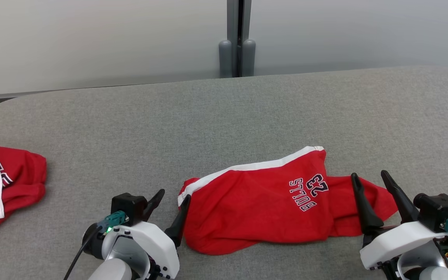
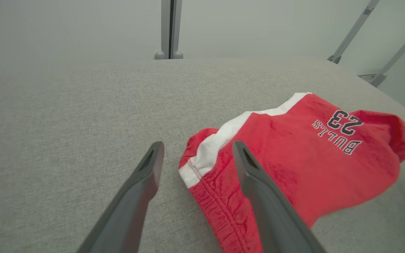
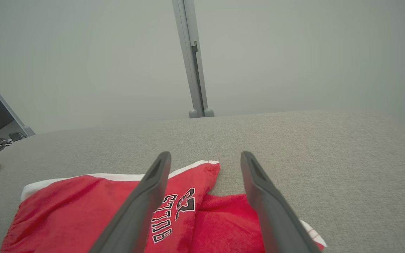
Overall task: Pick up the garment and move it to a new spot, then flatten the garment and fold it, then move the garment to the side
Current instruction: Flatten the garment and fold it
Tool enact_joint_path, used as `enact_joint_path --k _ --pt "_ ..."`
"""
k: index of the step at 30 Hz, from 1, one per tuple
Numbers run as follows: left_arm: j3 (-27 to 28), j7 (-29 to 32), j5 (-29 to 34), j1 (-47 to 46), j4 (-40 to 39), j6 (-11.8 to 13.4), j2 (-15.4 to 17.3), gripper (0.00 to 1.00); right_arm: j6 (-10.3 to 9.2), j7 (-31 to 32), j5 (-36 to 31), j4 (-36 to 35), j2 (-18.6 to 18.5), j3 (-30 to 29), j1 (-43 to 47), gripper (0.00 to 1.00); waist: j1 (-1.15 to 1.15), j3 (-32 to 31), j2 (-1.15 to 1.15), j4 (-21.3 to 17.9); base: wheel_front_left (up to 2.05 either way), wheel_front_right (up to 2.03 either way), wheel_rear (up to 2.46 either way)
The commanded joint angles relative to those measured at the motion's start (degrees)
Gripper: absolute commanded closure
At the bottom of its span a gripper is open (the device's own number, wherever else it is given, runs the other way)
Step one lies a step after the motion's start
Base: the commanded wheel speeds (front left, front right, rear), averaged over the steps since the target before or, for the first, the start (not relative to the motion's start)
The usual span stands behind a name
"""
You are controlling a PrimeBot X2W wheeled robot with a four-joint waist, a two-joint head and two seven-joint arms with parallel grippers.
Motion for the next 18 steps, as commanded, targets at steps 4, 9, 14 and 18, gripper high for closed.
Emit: enact_joint_path --k 4,9,14,18 --pt "-0.2 0.2 -1.5 -2.3 3.3 -1.9 -1.0 0.0 0.0 -0.5 0.4 0.4 0.0 -0.2 -0.8 0.0 0.0 1.1 0.0 -1.1 0.0 0.0 0.0" --pt "-0.5 0.1 -2.5 -4.5 7.3 -3.7 -2.0 0.04 0.0 -0.8 0.5 0.7 0.1 -0.1 -1.3 0.0 0.0 2.4 0.0 -1.8 0.0 0.0 0.0" --pt "-0.6 0.3 -3.4 -6.4 10.8 -5.3 -2.3 1.0 0.0 -1.3 0.9 1.1 0.2 0.1 -2.1 0.0 0.0 3.3 0.0 -2.4 0.0 0.0 0.0" --pt "-0.4 -1.1 -3.2 -7.4 12.0 -5.5 -2.2 1.0 0.0 -1.8 1.0 1.4 0.3 -0.5 -2.3 0.0 0.0 3.7 0.0 -2.4 0.0 0.0 0.0"
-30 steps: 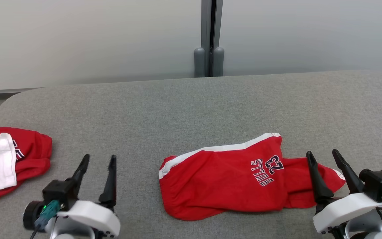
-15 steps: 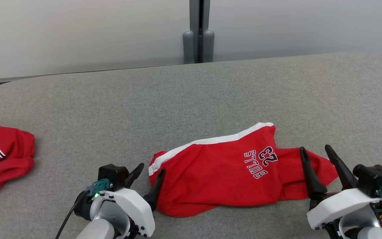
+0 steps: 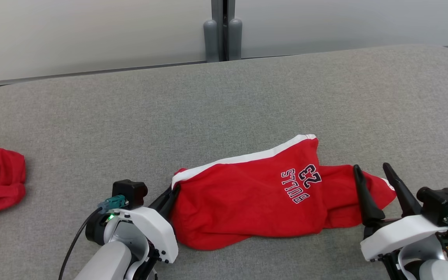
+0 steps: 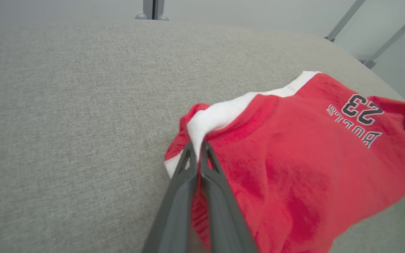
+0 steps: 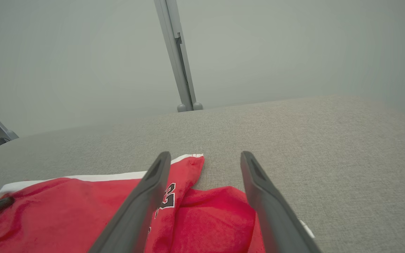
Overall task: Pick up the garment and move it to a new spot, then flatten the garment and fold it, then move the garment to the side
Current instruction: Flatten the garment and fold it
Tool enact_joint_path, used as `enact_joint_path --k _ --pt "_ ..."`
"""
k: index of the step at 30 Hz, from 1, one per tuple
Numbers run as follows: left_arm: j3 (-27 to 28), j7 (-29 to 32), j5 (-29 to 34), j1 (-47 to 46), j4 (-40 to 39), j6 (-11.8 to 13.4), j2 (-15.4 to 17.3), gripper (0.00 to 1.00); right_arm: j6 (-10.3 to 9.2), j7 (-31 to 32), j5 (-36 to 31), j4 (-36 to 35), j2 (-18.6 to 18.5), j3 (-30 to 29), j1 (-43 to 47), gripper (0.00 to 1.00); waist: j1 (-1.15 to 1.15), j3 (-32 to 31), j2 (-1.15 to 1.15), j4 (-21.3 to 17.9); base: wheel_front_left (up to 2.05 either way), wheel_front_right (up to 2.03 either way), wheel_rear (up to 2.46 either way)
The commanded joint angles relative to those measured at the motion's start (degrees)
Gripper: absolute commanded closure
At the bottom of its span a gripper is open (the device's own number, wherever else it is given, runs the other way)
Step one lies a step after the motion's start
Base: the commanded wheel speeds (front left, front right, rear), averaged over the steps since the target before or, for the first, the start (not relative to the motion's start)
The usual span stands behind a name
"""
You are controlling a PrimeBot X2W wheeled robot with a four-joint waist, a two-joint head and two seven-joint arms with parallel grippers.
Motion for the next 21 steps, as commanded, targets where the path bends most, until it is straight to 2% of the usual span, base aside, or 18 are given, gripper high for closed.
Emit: enact_joint_path --k 1,8,12,16,21 --pt "0.1 -0.4 0.4 -0.8 0.1 -0.2 0.3 1.0 0.0 -0.5 0.2 0.1 -0.1 -0.4 -0.5 0.0 0.0 0.0 0.0 0.1 0.0 0.0 0.0" --pt "-0.3 -1.7 1.8 -2.6 -0.8 0.8 0.6 1.0 0.0 -0.4 1.4 1.0 -2.1 -2.0 -4.9 0.0 0.0 1.6 0.0 1.4 0.0 0.0 0.0" --pt "-0.9 -2.2 2.6 -4.0 -2.1 1.2 0.2 1.0 0.0 0.7 2.4 3.4 -4.7 -2.0 -10.1 0.0 0.0 4.0 0.0 3.0 0.0 0.0 0.0" --pt "-1.5 -2.6 3.3 -6.1 -3.2 1.0 -0.6 1.0 0.0 2.3 3.3 7.9 -8.1 -0.7 -16.7 0.0 0.0 7.0 0.0 5.3 0.0 0.0 0.0" --pt "-2.1 -3.8 3.8 -8.4 -2.9 0.5 -1.5 1.0 0.0 5.7 6.4 16.7 -11.5 4.4 -23.6 0.0 0.0 9.9 0.0 7.6 0.0 0.0 0.0"
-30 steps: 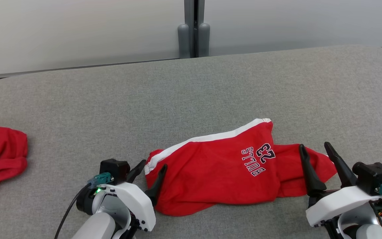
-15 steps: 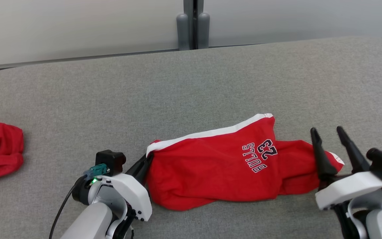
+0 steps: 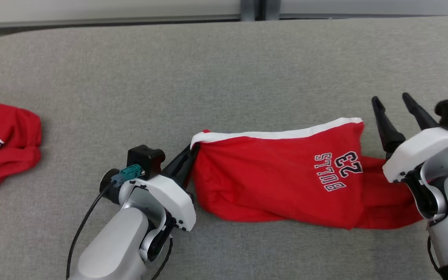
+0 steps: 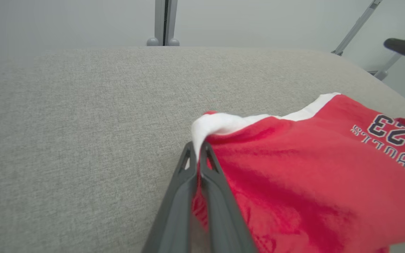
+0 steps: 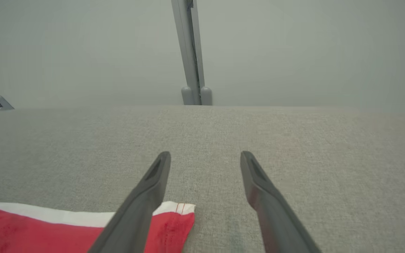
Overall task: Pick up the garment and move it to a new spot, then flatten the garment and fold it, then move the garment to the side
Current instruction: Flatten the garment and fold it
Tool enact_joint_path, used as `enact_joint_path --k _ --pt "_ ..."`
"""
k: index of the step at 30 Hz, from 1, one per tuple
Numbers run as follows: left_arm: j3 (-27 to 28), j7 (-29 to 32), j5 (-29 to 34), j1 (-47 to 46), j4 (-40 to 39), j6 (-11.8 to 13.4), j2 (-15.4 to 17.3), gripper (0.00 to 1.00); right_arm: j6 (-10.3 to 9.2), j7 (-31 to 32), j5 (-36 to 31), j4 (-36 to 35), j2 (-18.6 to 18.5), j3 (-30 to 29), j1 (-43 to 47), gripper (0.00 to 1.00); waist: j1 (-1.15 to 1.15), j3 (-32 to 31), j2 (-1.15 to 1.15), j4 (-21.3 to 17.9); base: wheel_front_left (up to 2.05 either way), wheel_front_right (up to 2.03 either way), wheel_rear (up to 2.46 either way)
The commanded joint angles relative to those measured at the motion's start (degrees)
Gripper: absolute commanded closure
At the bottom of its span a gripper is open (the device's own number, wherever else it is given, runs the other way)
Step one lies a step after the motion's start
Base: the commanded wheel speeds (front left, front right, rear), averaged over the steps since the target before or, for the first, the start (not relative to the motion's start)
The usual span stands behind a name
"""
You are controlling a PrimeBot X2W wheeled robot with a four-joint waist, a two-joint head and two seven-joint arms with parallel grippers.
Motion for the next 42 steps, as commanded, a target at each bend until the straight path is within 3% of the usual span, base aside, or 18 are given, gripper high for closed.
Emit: enact_joint_path --k 1,12,13,14,16,20,29,37,42 --pt "-0.1 -0.8 0.4 -1.7 0.3 -0.4 -0.2 1.0 0.0 1.4 1.3 2.9 -1.5 2.1 -1.9 0.0 0.0 2.3 0.0 2.2 0.0 0.0 0.0" --pt "-0.7 -3.3 0.4 -3.3 2.7 -1.0 -1.2 1.0 0.0 9.5 9.0 11.5 -5.1 12.2 -6.4 0.0 0.0 3.9 0.0 3.1 0.0 0.0 0.0" --pt "-0.8 -3.5 0.4 -3.4 2.9 -1.0 -1.2 1.0 0.0 9.6 9.6 11.8 -5.3 12.9 -6.5 0.52 0.0 3.9 0.0 3.1 0.0 0.0 0.0" --pt "-0.8 -3.8 0.4 -3.4 3.0 -1.0 -1.2 1.0 0.0 9.5 10.1 12.0 -5.5 13.3 -6.7 0.58 0.0 3.8 0.0 3.1 0.0 0.0 0.0" --pt "-1.0 -4.3 0.5 -3.4 3.3 -0.9 -1.3 1.0 0.0 9.5 11.0 12.6 -5.9 14.0 -7.1 1.0 0.0 3.7 0.0 3.1 0.0 0.0 0.0" --pt "-0.9 -5.9 1.2 -4.1 3.1 -0.4 -1.0 1.0 -0.02 5.7 12.1 11.7 -6.5 13.7 -8.2 1.0 0.0 3.2 0.0 3.0 0.0 0.0 0.0" --pt "-0.3 -8.0 5.3 -6.2 -3.9 3.9 2.2 1.0 -0.02 -7.7 10.6 4.2 -6.6 10.1 -7.4 1.0 0.0 -0.4 0.0 0.8 0.0 0.0 0.0" --pt "0.6 -5.1 9.0 -9.3 -18.6 7.8 6.5 1.0 -0.01 -15.4 6.5 -10.5 -6.1 4.6 -5.3 1.0 0.0 -4.3 0.0 -2.2 0.0 0.0 0.0" --pt "1.8 -1.9 11.1 -11.4 -28.3 9.9 9.3 1.0 -0.01 -14.8 2.7 -22.3 -5.1 -0.6 -4.2 1.0 0.0 -6.0 0.0 -3.7 0.0 0.0 0.0"
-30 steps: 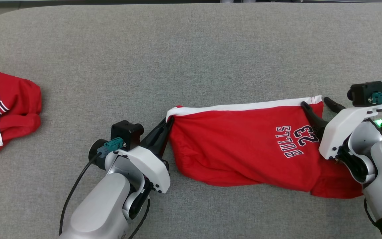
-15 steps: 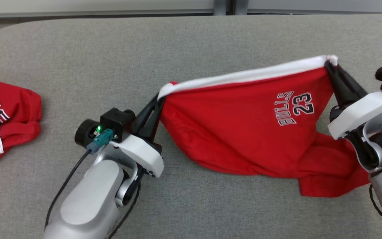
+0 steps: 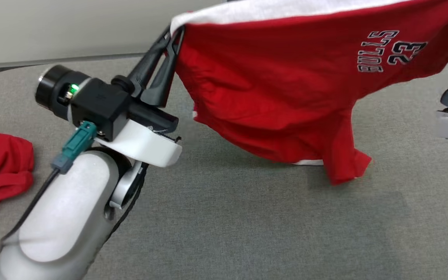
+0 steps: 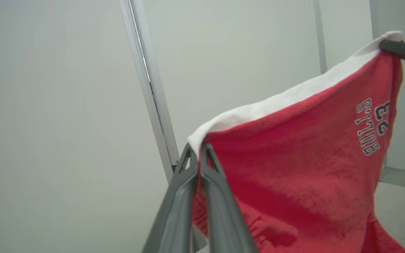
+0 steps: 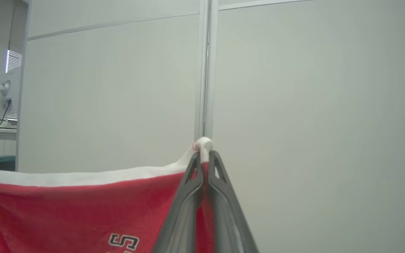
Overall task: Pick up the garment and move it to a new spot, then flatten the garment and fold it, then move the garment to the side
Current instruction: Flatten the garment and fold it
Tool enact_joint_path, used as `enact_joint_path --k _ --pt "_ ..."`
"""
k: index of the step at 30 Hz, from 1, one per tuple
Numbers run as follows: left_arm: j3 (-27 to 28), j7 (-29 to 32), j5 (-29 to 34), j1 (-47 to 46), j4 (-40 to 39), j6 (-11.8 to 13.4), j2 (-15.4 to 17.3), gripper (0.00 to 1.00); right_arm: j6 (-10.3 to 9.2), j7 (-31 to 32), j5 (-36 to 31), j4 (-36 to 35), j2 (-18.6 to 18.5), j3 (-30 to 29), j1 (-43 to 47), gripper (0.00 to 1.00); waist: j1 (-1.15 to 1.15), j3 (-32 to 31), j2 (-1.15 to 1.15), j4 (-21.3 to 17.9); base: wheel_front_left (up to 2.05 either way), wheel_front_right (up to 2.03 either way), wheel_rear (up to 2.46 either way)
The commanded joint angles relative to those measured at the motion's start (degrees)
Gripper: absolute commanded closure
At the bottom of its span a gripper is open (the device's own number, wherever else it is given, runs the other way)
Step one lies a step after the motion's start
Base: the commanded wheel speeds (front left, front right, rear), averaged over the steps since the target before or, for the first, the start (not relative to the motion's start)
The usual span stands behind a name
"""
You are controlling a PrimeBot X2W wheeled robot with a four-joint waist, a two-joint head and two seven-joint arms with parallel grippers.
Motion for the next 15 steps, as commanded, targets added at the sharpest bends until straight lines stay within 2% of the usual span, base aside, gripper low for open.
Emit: enact_joint_path --k 1,8,15 --pt "0.7 0.6 0.5 -1.6 -2.2 0.8 0.8 1.0 -0.02 0.9 -1.1 -2.4 0.3 -1.4 0.8 1.0 0.0 -1.0 0.0 -0.8 0.0 0.0 0.0" --pt "3.0 5.1 1.0 -5.0 -11.2 2.7 2.8 1.0 -0.02 5.5 -3.1 -12.3 1.8 -6.0 0.8 1.0 0.0 -2.8 0.0 -1.3 0.0 0.0 0.0" --pt "3.6 6.5 -0.8 -6.4 -11.0 1.8 2.7 1.0 -0.02 8.1 -2.4 -12.6 3.2 -6.8 0.4 1.0 0.0 -1.9 0.0 -1.1 0.0 0.0 0.0"
